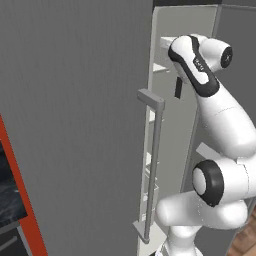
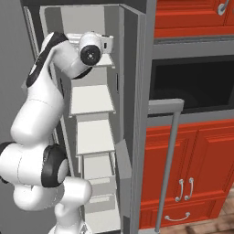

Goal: Take the bottled waters from the counter and place them in the freezer to freeze. Close the freezer door after placing the bottles.

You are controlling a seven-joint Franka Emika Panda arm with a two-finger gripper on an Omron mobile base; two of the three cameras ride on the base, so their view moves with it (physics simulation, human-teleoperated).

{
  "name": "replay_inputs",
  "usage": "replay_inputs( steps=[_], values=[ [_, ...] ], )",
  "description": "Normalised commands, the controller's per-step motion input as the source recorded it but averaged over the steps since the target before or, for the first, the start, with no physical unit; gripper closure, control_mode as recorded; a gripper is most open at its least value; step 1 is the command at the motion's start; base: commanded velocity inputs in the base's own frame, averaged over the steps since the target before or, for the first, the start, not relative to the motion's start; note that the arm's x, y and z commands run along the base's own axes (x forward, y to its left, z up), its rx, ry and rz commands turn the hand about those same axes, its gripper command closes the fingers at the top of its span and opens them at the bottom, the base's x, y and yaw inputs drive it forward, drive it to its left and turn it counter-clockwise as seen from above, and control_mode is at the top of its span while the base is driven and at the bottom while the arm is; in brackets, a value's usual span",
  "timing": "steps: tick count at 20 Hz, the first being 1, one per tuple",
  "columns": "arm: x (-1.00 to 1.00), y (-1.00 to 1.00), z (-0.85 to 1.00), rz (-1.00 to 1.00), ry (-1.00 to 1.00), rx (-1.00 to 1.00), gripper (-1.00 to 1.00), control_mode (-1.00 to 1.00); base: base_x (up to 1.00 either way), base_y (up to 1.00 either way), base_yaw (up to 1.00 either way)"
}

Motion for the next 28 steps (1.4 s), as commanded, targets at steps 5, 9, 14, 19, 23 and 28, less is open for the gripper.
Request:
replay_inputs(
  steps=[5,9,14,19,23,28],
  values=[
    [-1.00,-0.08,-0.09,-0.13,0.04,0.10,-1.00,-1.00,0.00,0.00,0.00],
    [-1.00,0.00,-0.41,-0.13,0.24,0.00,-1.00,-1.00,0.00,0.00,0.00],
    [-1.00,0.01,-0.37,-0.14,0.52,0.03,-1.00,-1.00,0.00,0.00,0.00],
    [-1.00,-0.09,-0.05,-0.15,0.72,0.29,-1.00,-1.00,0.00,0.00,0.00],
    [-0.74,-0.15,-0.14,-0.15,0.73,0.31,-1.00,-1.00,0.00,0.00,0.00],
    [-0.01,0.00,-0.43,-0.01,0.10,-0.05,-1.00,-1.00,0.00,0.00,0.00]
  ],
)
